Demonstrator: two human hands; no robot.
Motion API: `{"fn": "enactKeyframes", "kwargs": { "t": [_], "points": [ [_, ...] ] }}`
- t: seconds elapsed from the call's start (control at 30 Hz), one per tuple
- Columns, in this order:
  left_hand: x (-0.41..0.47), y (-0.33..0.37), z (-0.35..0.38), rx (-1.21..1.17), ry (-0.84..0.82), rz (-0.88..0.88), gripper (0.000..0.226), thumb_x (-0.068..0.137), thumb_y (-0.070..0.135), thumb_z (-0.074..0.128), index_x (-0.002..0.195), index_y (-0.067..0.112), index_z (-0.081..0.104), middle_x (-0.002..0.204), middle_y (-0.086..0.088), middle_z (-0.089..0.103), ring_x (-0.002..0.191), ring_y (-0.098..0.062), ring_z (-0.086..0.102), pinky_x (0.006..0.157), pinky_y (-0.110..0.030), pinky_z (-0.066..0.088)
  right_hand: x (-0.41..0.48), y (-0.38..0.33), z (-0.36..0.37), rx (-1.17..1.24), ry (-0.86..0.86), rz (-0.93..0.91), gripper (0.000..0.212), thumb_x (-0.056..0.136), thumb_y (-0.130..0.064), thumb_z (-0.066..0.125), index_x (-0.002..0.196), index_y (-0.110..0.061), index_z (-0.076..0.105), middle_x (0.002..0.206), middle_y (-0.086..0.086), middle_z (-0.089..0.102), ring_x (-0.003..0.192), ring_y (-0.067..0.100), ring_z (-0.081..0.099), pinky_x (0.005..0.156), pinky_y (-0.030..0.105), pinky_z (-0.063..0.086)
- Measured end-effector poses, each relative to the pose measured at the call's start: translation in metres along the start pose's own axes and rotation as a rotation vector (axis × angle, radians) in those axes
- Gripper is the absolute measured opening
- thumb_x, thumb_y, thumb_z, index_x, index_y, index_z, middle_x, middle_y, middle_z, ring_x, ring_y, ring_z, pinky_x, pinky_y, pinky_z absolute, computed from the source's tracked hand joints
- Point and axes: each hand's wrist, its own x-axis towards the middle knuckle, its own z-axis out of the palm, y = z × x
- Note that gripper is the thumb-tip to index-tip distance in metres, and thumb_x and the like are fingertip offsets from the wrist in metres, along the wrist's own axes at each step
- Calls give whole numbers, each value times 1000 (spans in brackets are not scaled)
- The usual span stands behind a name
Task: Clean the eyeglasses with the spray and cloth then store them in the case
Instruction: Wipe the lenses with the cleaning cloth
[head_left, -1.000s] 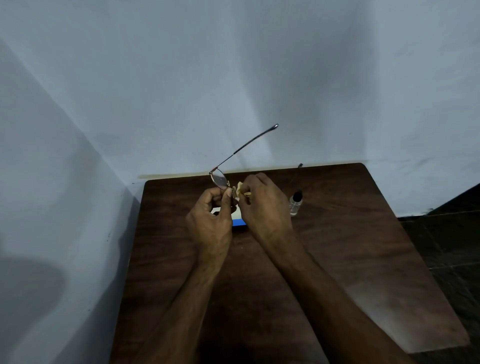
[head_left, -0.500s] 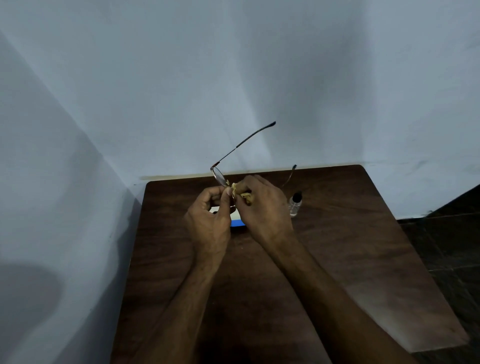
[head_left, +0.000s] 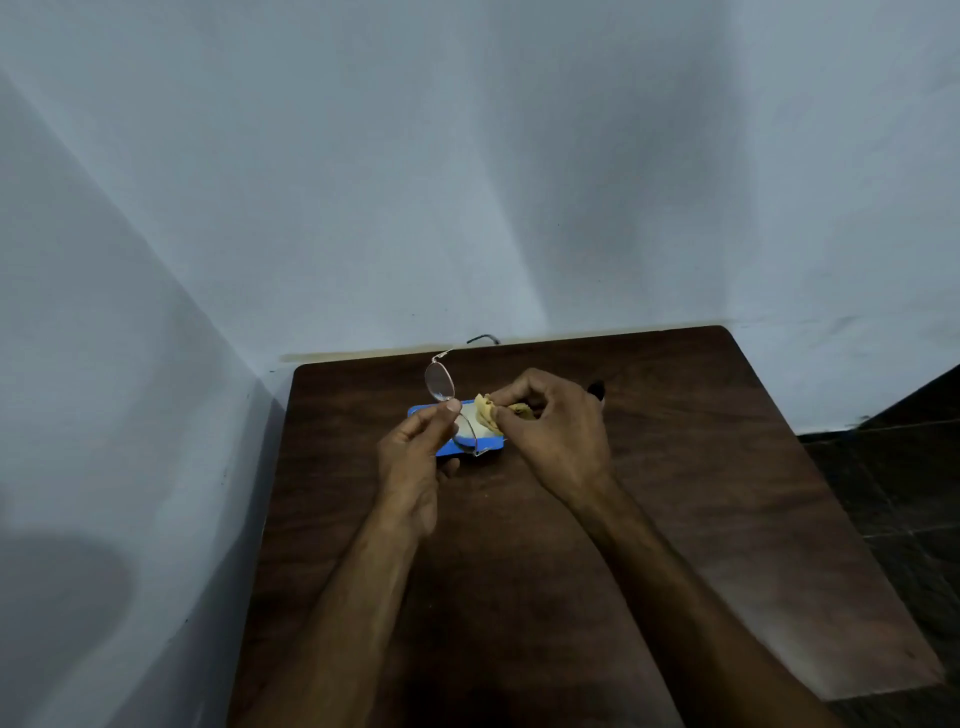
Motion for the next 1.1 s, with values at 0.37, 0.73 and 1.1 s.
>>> {"fn": "enactKeyframes", "kwargs": {
  "t": [0.37,0.73,1.1],
  "points": [
    [-7,-7,21,-323,1,-209,27,83,23,85,106,11,78,95,-11,73,80,-23,68,89,-44,48,-34,6,19,-159,124,-268,14,82,-10,76,88,-19,68,95,-8,69,88,14,67,71,34,55],
    [-22,-7,36,-471,-37,-245,11,95,22,73,103,16,74,89,-1,75,75,-12,71,70,-25,58,-21,18,29,-476,195,-451,8,93,-18,63,96,-12,66,100,0,65,92,19,58,61,34,52],
    [-8,-15,34,-458,0,-114,22,83,9,75,104,7,68,80,-8,67,71,-22,65,69,-33,56,-32,31,33,-382,63,-499,21,93,-22,58,111,-17,68,111,-2,63,96,20,60,60,38,55]
  ]
}}
